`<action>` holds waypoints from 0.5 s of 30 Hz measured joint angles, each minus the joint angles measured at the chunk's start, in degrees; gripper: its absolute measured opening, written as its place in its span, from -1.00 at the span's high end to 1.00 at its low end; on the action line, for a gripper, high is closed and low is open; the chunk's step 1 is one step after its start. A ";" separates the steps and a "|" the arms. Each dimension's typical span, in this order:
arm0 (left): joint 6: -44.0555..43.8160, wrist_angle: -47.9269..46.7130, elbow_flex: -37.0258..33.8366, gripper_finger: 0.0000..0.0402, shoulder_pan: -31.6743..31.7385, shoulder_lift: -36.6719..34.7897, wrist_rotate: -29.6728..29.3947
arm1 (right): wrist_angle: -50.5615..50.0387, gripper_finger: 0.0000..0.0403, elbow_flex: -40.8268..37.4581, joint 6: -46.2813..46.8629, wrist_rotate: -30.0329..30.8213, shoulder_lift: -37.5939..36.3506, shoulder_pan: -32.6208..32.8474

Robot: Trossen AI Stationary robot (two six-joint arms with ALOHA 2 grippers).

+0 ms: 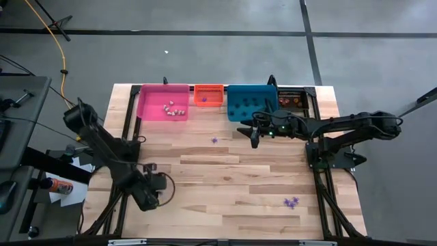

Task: Sort Halloween decoration
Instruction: Put the violet spider toy into the orange bin

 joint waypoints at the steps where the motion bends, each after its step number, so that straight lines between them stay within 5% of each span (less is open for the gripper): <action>1: 0.58 0.96 0.00 0.25 -0.07 1.38 0.48 | -0.42 -0.01 0.00 0.00 0.00 0.00 0.00; 15: -1.24 4.32 -0.02 0.25 -0.07 10.22 3.71 | -2.00 -0.01 0.00 -1.59 0.04 0.00 -0.02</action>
